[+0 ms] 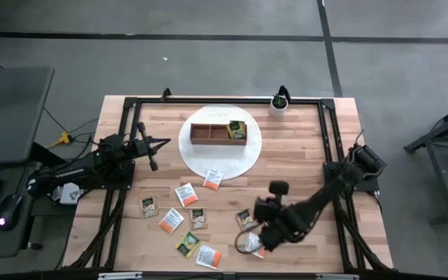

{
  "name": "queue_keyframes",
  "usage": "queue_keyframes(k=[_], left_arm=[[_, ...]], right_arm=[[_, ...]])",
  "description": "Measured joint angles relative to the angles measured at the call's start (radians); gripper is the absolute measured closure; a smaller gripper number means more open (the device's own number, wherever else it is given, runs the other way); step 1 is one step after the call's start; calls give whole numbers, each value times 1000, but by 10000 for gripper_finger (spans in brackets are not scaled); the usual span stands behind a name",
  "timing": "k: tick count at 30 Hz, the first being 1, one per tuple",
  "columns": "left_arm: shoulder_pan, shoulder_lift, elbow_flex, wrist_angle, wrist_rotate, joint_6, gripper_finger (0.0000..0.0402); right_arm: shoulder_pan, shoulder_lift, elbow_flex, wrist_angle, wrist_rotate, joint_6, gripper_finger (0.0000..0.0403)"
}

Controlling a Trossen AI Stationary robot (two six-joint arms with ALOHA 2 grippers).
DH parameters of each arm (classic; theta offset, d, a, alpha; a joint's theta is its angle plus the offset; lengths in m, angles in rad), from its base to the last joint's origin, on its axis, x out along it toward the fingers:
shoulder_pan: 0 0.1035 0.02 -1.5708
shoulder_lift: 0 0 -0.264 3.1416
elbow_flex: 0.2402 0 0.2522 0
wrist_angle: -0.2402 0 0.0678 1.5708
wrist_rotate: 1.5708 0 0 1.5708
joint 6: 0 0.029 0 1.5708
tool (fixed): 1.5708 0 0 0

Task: Pick & Place Tea
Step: Put the brown tea bag into the middle section of the wooden organizer

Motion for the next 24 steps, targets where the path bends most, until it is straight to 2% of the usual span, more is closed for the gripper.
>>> queue_keyframes(k=[4, 7, 18, 24], left_arm=[[0, 0, 0, 0, 0, 0, 401], [0, 0, 0, 0, 0, 0, 401], [0, 0, 0, 0, 0, 0, 401], [0, 0, 0, 0, 0, 0, 401]], right_arm=[[-97, 0, 63, 4, 101, -187, 403], [-186, -2, 93, 80, 155, -356, 403], [-459, 42, 112, 496, 146, -900, 403], [-551, 141, 161, 591, 140, -1072, 402]])
